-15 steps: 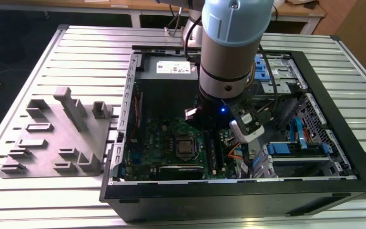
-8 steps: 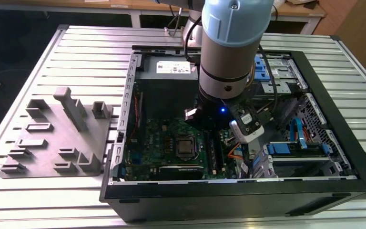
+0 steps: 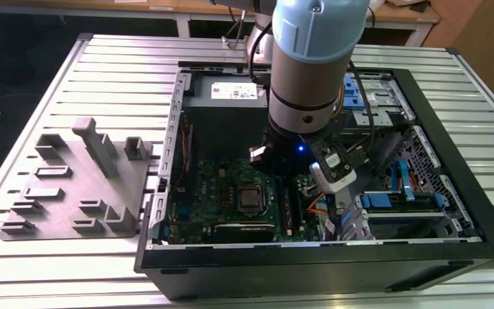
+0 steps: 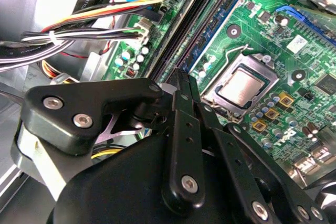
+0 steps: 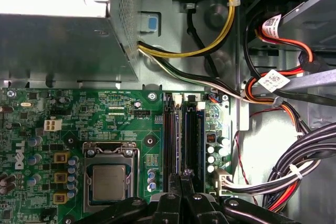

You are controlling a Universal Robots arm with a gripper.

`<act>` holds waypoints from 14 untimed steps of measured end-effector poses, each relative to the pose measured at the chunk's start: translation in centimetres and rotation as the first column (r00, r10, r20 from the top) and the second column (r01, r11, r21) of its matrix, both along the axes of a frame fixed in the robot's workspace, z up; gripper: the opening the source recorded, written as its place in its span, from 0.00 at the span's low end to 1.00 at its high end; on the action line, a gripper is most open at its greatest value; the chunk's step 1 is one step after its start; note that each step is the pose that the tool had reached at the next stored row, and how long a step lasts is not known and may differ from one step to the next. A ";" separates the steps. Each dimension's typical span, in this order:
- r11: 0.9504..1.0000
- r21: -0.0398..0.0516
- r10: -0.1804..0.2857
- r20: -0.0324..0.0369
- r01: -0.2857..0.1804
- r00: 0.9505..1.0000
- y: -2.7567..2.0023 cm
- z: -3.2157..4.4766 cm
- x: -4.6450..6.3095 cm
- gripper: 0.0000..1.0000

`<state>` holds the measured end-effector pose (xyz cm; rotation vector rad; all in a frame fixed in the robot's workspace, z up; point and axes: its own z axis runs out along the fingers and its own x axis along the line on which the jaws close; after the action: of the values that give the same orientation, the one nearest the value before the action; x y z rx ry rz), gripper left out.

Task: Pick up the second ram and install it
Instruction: 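Insert the second ram into the second slot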

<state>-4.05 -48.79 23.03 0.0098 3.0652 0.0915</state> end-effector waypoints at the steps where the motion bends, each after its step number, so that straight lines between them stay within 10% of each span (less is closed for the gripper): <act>1: 1.000 0.000 -0.002 0.000 0.002 1.000 0.00 0.00 0.0 0.08; 14: 1.000 0.000 -0.024 0.000 0.024 1.000 0.00 -0.01 0.0 0.08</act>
<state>-4.05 -48.79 23.02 0.0470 3.0642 0.0902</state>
